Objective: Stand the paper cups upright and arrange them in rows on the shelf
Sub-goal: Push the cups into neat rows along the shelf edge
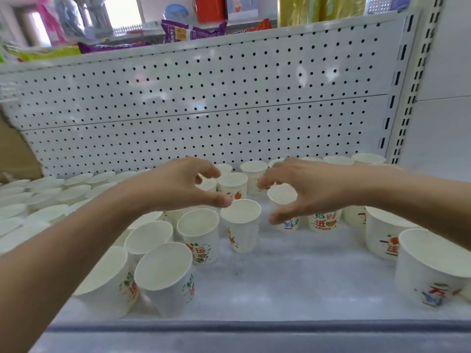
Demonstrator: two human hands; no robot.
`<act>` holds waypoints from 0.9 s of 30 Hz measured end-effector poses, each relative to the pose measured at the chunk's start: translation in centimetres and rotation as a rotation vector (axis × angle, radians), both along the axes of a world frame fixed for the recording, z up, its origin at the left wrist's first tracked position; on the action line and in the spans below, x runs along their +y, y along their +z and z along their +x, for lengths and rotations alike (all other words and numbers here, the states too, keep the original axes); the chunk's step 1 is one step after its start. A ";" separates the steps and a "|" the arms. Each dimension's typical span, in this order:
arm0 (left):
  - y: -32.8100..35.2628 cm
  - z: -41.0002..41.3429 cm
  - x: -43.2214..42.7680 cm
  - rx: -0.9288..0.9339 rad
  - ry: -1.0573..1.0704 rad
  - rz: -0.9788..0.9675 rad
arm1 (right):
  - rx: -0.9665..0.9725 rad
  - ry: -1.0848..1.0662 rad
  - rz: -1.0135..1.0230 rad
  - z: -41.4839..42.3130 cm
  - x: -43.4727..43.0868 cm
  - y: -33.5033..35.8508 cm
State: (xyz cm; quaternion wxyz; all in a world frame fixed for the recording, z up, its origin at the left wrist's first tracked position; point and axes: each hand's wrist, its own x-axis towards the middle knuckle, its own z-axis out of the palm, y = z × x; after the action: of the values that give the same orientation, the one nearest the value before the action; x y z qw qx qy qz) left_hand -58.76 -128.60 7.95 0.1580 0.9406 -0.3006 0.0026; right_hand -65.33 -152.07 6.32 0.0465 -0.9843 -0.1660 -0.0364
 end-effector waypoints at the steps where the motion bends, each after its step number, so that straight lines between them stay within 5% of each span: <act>1: -0.2 -0.1 0.7 -0.004 0.024 0.048 | 0.021 0.029 0.009 0.5 1.0 -0.1; 13: -1.5 0.3 0.7 0.022 0.003 0.358 | 0.179 0.095 -0.085 2.0 5.8 -0.3; 27: -3.1 -4.7 -8.8 -0.002 -0.132 0.211 | 0.283 -0.041 -0.190 -6.6 -3.2 0.2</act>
State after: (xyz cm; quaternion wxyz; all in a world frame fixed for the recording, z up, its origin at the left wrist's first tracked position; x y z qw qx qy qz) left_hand -63.47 -137.42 4.82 0.0577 0.9300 -0.3609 -0.0383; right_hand -71.97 -155.25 6.54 -0.0246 -0.9828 -0.1406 0.1176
